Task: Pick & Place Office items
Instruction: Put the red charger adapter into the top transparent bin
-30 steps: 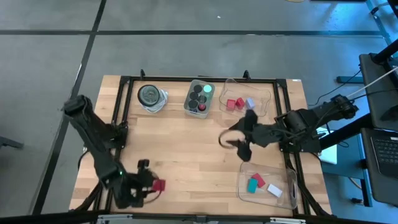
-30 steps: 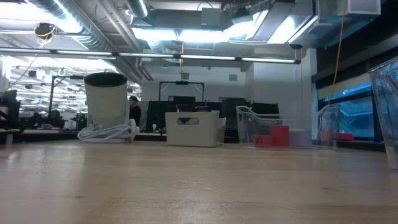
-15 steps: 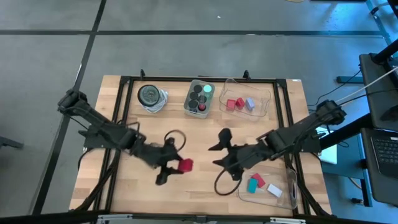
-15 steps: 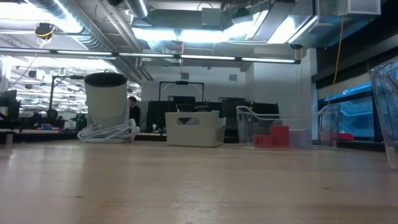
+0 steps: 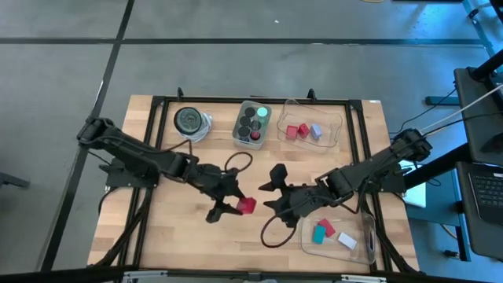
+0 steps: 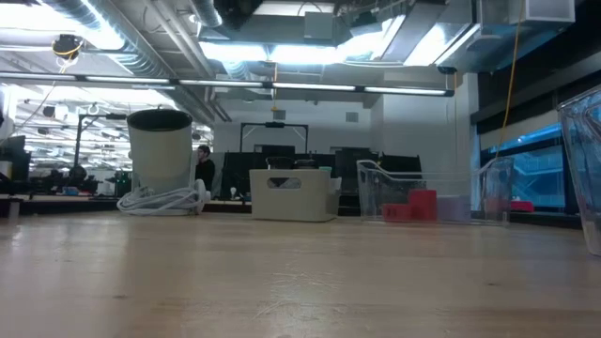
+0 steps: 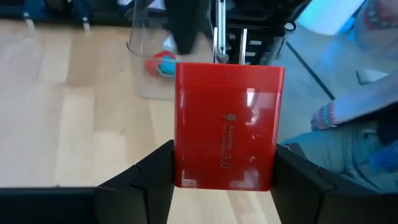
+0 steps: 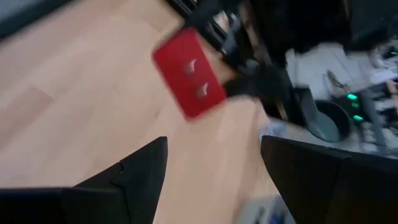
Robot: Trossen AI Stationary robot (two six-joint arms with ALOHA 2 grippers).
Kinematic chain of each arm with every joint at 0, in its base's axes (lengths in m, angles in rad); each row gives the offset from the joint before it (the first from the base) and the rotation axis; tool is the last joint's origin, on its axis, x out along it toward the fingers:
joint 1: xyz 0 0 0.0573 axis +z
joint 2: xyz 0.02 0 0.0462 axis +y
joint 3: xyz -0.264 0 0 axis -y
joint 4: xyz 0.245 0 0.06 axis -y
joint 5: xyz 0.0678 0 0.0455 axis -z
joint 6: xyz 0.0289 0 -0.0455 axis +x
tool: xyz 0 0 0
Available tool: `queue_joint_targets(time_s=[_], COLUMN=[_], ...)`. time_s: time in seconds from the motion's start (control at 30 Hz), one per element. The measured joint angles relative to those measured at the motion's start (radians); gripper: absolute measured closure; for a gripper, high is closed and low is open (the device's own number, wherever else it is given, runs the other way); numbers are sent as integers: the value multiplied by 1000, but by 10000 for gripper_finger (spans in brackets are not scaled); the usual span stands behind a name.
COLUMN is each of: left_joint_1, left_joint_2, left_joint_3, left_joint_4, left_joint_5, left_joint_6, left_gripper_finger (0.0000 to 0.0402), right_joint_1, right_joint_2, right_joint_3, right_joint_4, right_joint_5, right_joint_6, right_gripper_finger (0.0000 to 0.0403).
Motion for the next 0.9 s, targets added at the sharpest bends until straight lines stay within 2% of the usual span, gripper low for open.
queue_joint_targets(time_s=[0.17, 0.47, 0.7, 0.9], left_joint_1=[43, 114, 160, 169], left_joint_2=[33, 88, 113, 112], left_joint_3=[0, 0, 0, 0], left_joint_4=[60, 207, 279, 299], left_joint_5=[62, 222, 272, 311], left_joint_6=[60, 144, 178, 189], left_gripper_finger=[196, 196, 196, 196], right_joint_1=[-13, -25, -46, -54], right_joint_2=[0, 0, 0, 0], right_joint_3=[0, 0, 0, 0], right_joint_4=[24, 63, 72, 69], right_joint_5=[-110, -145, -218, -230], right_joint_6=[-3, -15, -17, 10], right_gripper_finger=[141, 141, 141, 157])
